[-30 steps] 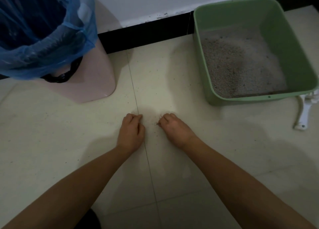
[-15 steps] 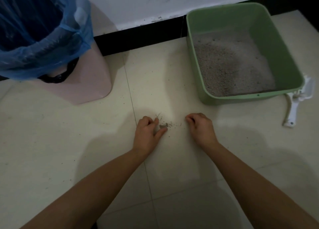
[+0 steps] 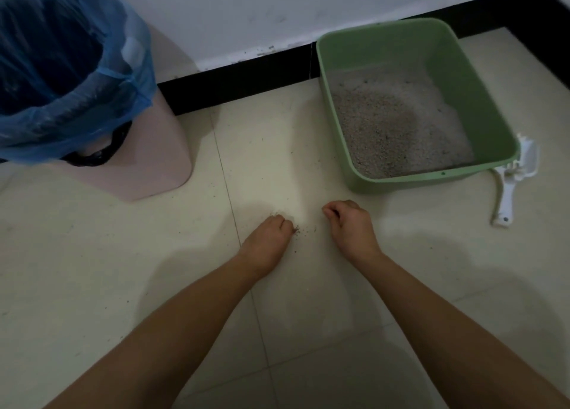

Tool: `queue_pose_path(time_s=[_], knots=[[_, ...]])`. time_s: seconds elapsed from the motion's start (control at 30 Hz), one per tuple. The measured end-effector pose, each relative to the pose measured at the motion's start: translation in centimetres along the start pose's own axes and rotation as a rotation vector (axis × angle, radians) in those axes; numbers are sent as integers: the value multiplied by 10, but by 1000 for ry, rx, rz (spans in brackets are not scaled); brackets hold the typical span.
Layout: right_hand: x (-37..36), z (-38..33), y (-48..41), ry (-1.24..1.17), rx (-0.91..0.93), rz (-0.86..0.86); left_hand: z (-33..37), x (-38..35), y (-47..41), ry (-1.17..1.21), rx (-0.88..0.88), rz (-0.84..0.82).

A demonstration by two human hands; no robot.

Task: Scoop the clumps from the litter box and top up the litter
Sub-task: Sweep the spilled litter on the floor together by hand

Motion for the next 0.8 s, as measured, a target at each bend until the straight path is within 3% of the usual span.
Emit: queue_pose_path(time_s=[0.07,0.13,0.27,0.43,0.5,0.57,0.7,0.8], knots=[[2,-16,-4,-15,46,16,-7,7,3,-27,60,-80],[6,-38,-14,-21,83,20,-22,30,7,75,119,17],[33,-103,-50,-87,112,60,-54,139,24,283,225,535],[81,-231,-108,-242,254,220,-110,296,95,297,396,1095],[85,-289,-128,-364,334,247,-144,325,119,261,557,1045],[80,-341,-141,-458,402,183,-178,336,133,248,683,844],[41,-390,-150,-120,428,-204,-221,319,144,299,759,463],[43,-384,-142,-165,450,-220,-224,307,143,344,729,477]])
Point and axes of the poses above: each hand's wrist, its own y-axis away from the middle knuckle, its own x-axis out of the back of the hand, z = x × y, the point moved 4 cm from there along -y, towards the middle knuckle, and after that the axes turned 9 degrees about -z, right-handed, at the moved point
